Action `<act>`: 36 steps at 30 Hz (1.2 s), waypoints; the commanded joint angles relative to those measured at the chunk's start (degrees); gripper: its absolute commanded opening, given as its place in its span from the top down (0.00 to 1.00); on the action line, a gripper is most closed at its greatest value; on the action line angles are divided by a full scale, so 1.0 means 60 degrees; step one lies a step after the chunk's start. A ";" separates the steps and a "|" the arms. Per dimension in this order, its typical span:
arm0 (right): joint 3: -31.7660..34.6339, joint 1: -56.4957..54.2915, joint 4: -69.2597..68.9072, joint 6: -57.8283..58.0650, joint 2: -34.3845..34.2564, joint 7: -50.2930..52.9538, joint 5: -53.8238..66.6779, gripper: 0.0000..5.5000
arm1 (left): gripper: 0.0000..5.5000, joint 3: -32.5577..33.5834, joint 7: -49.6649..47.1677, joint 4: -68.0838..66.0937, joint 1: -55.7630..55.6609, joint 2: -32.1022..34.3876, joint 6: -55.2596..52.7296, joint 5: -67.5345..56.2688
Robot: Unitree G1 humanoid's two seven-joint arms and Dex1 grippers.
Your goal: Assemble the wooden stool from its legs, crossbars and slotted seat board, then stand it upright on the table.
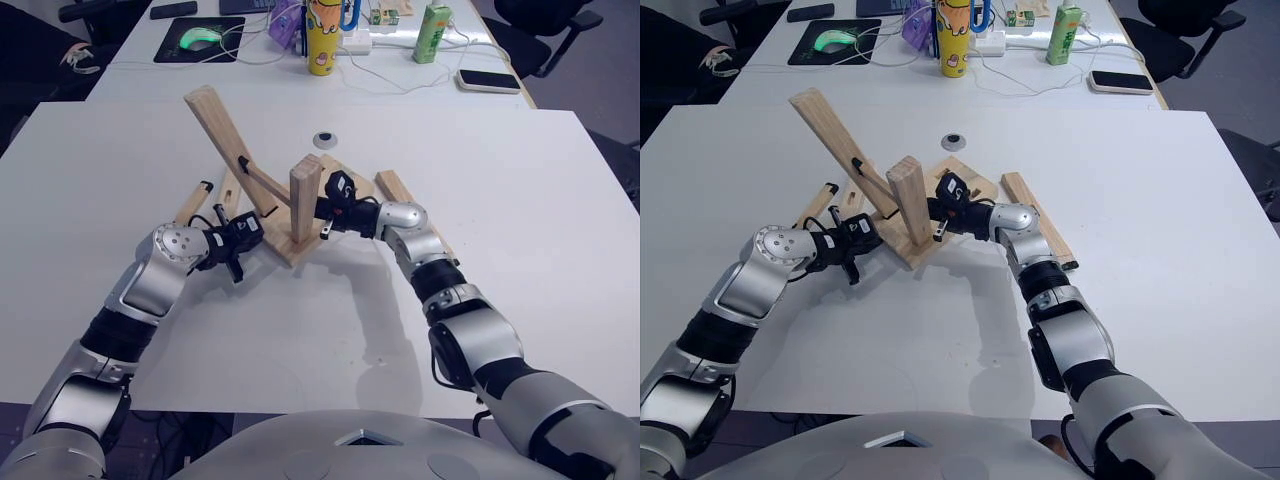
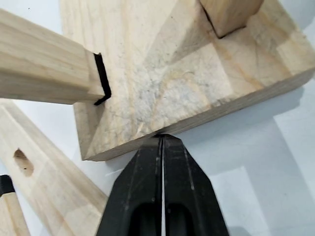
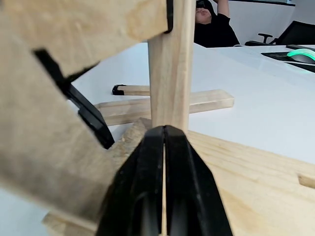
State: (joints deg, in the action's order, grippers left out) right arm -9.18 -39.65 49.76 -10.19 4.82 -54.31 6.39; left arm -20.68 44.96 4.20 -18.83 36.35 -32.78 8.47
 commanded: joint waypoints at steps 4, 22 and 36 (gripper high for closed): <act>0.0271 0.0104 -0.0393 0.0217 -0.0093 0.0644 0.0001 1.00 | 1.00 0.0135 -0.0640 -0.0816 -0.0719 -0.0656 0.0503 0.0176; 0.0335 -0.1033 0.1075 -0.0189 0.1979 0.3177 -0.1900 1.00 | 1.00 0.2200 -0.0894 -0.0436 -0.0669 0.0260 0.0845 -0.0227; -0.2544 -0.1387 0.2670 0.0122 0.2898 0.0540 -0.4749 1.00 | 1.00 0.0240 0.1385 0.2584 0.1002 0.0673 -0.0760 -0.1959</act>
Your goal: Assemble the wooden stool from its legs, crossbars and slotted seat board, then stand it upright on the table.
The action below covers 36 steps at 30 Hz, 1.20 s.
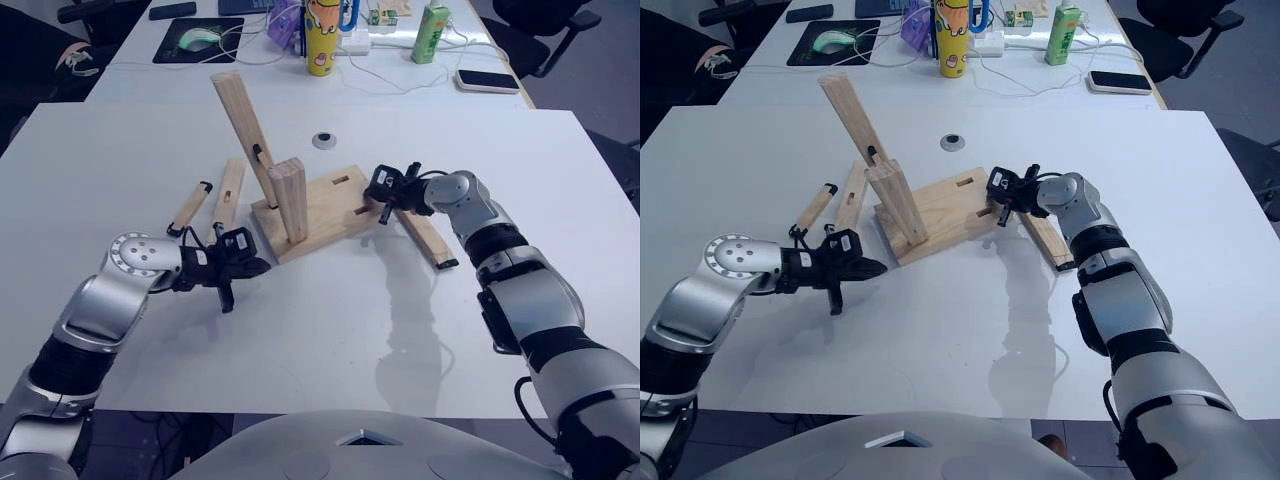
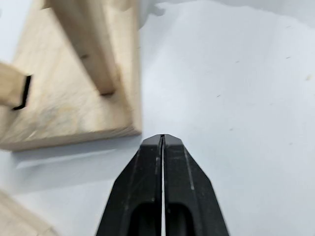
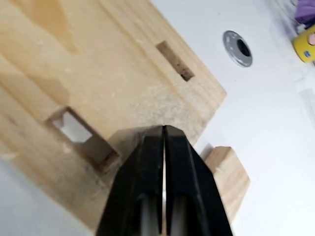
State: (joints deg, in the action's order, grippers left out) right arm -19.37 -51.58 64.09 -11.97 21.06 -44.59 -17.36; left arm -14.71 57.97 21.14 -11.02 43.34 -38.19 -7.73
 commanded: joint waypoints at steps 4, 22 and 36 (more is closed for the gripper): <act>-0.1339 0.0908 -0.0099 0.0637 0.0409 -0.2005 -0.0931 1.00 | 1.00 -0.1647 -0.1815 -0.0823 -0.0287 -0.1100 0.0282 0.1728; -0.1731 0.3969 -0.7240 0.3510 0.1453 -0.4823 0.1384 1.00 | 1.00 -0.1268 -0.3868 -0.5437 -0.2485 -0.2841 0.1286 0.2600; 0.1153 0.4794 -1.0971 0.6838 0.0210 -0.2027 0.4151 1.00 | 1.00 -0.0874 -0.4221 -0.9381 -0.3584 -0.4076 0.3789 0.2700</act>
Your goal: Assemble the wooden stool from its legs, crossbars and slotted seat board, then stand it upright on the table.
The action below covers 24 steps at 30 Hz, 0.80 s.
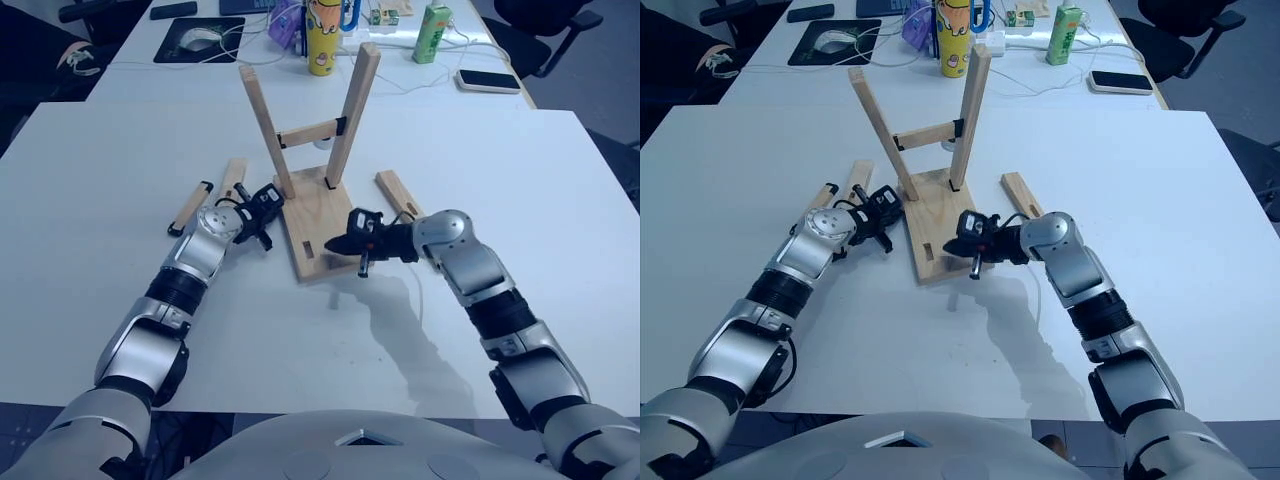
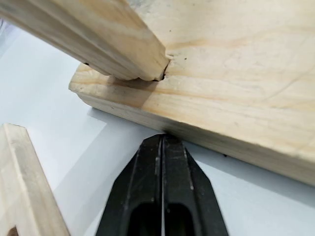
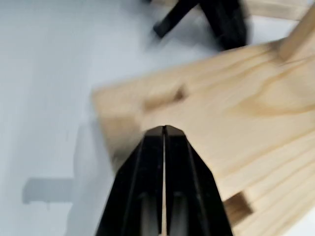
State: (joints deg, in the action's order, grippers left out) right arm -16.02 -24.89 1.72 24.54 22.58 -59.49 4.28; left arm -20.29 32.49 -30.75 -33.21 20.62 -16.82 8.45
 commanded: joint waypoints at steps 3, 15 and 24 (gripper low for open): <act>0.0655 0.0614 -0.0695 0.0827 0.0159 0.0778 0.0575 1.00 | 1.00 0.0197 -0.0054 -0.1234 -0.0008 -0.0443 0.0619 0.0017; -0.0063 0.0486 0.1019 -0.0215 0.1074 0.2192 -0.1559 1.00 | 1.00 0.0310 -0.0048 -0.2315 -0.0370 -0.0577 0.1352 0.0300; -0.0506 0.0756 0.0741 0.0000 0.1183 0.1841 -0.1482 1.00 | 1.00 0.0472 -0.0085 -0.3508 -0.0999 -0.1027 0.1855 0.0292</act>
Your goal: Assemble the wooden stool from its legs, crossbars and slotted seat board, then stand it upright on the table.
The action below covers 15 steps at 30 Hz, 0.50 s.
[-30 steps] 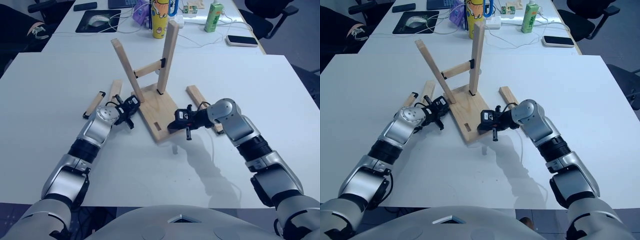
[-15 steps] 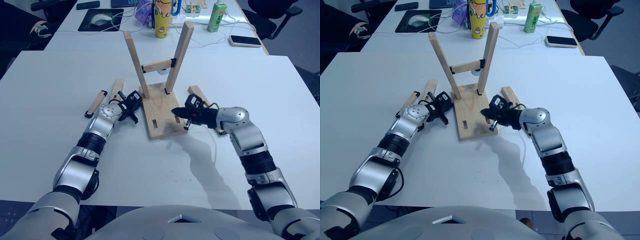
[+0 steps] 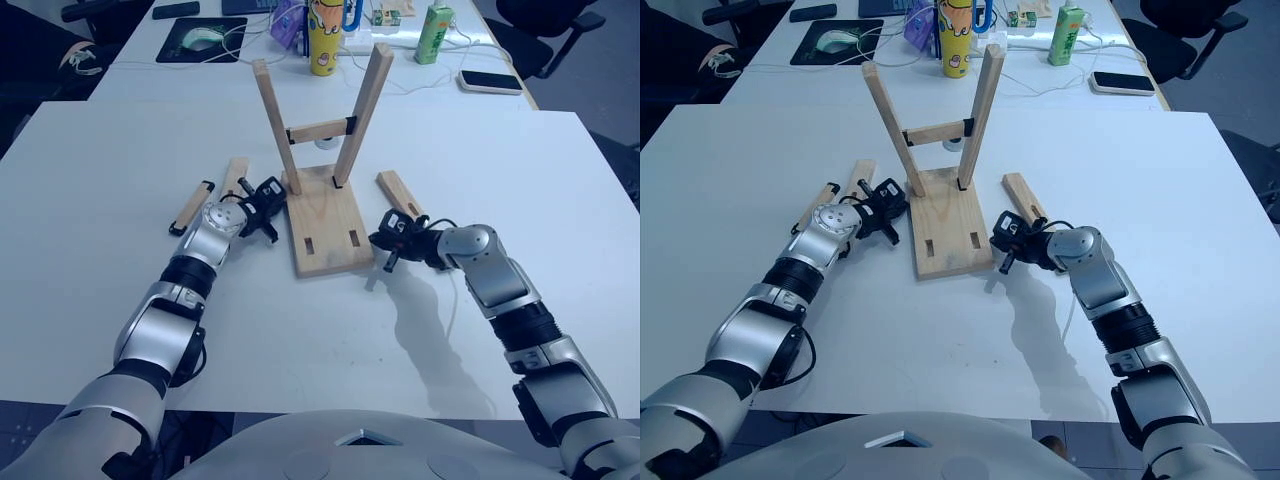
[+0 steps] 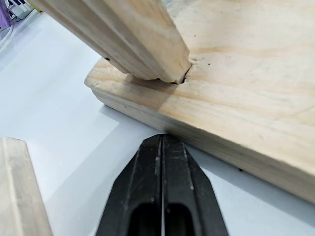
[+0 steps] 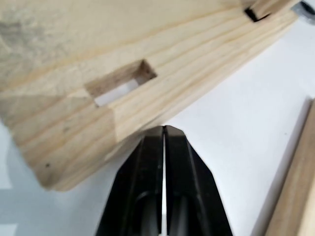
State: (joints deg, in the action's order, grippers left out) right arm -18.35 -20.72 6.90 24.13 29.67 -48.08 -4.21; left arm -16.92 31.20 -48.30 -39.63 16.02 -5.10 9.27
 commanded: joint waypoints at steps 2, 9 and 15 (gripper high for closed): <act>-0.0144 0.0045 -0.0035 0.0032 -0.0015 -0.0066 -0.0037 1.00 | 1.00 -0.0042 0.0118 -0.0754 0.0018 -0.0305 -0.0010 0.0145; -0.0049 -0.0116 -0.0033 0.0126 -0.0086 0.0214 -0.0092 1.00 | 1.00 0.0142 -0.0149 -0.0642 0.0143 -0.0100 0.0357 0.0219; 0.1197 0.0152 -0.0632 0.0204 -0.0372 0.1504 0.0318 1.00 | 0.93 0.1378 -0.0433 0.2836 0.1563 0.0636 -0.0121 -0.0569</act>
State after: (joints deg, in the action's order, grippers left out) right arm -13.91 -20.63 5.73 24.25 28.43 -41.29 -3.76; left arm -11.74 29.13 -38.74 -33.03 17.62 -3.96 7.72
